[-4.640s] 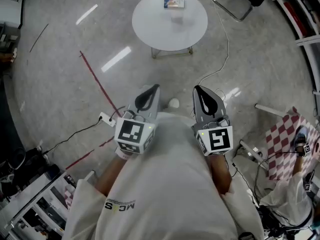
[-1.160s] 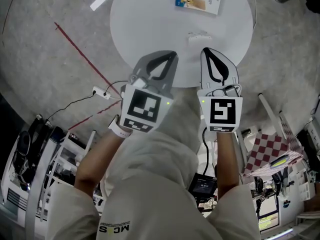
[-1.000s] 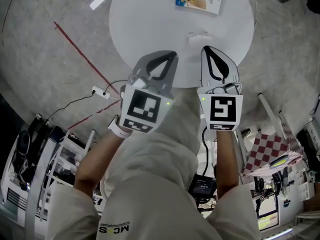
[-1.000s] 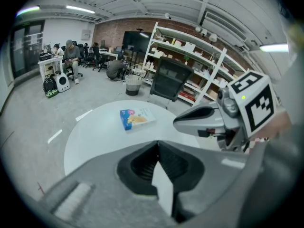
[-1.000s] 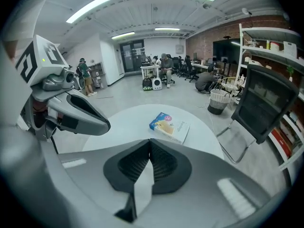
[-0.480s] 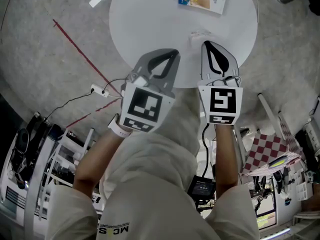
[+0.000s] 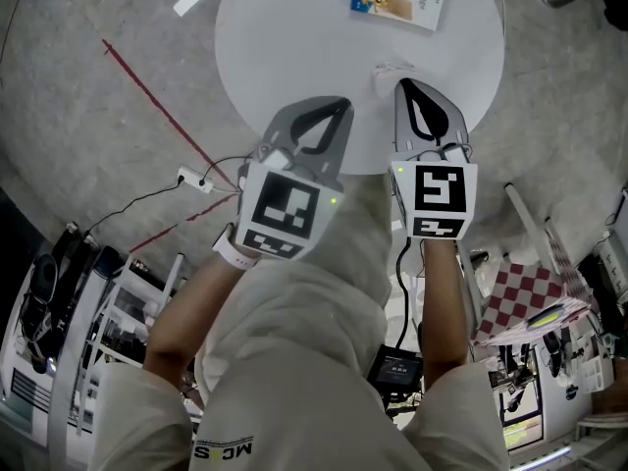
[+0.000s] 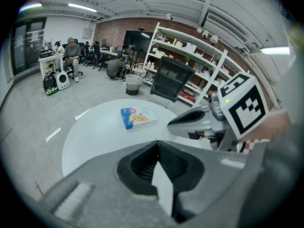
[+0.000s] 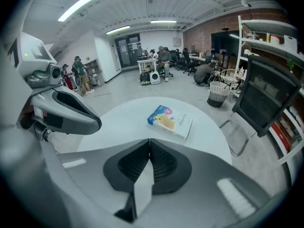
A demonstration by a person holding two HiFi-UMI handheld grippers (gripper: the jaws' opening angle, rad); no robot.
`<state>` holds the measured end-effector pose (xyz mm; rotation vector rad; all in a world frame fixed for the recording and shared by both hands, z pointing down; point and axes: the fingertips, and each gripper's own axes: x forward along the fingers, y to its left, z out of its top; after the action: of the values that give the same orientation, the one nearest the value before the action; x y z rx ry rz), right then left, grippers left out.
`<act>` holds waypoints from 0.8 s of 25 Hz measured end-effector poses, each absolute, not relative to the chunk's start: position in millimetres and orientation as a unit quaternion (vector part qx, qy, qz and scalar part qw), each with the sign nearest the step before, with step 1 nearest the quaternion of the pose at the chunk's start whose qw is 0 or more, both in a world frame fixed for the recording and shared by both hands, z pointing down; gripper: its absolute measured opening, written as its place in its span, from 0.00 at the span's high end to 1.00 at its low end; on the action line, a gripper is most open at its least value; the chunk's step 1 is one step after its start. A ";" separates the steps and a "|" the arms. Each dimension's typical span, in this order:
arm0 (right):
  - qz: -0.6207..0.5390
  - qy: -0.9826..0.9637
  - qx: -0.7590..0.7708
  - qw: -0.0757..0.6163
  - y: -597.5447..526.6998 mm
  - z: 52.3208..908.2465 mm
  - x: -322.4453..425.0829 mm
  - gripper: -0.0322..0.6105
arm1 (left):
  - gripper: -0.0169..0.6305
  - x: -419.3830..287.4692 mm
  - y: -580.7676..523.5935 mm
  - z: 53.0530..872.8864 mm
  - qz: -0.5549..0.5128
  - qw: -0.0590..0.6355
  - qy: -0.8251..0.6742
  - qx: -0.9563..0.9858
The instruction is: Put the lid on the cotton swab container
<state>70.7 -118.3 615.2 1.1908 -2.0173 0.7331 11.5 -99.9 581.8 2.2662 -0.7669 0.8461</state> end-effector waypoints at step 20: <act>0.246 -0.780 0.491 0.301 -95.2 524.9 67.4 0.95 | 0.97 -7.2 -90.5 498.4 0.295 0.249 -0.292 0.875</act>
<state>67.4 -95.2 524.9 1.3035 -2.0691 0.6522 -7.2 -90.5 498.4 2.3828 -0.7945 0.8042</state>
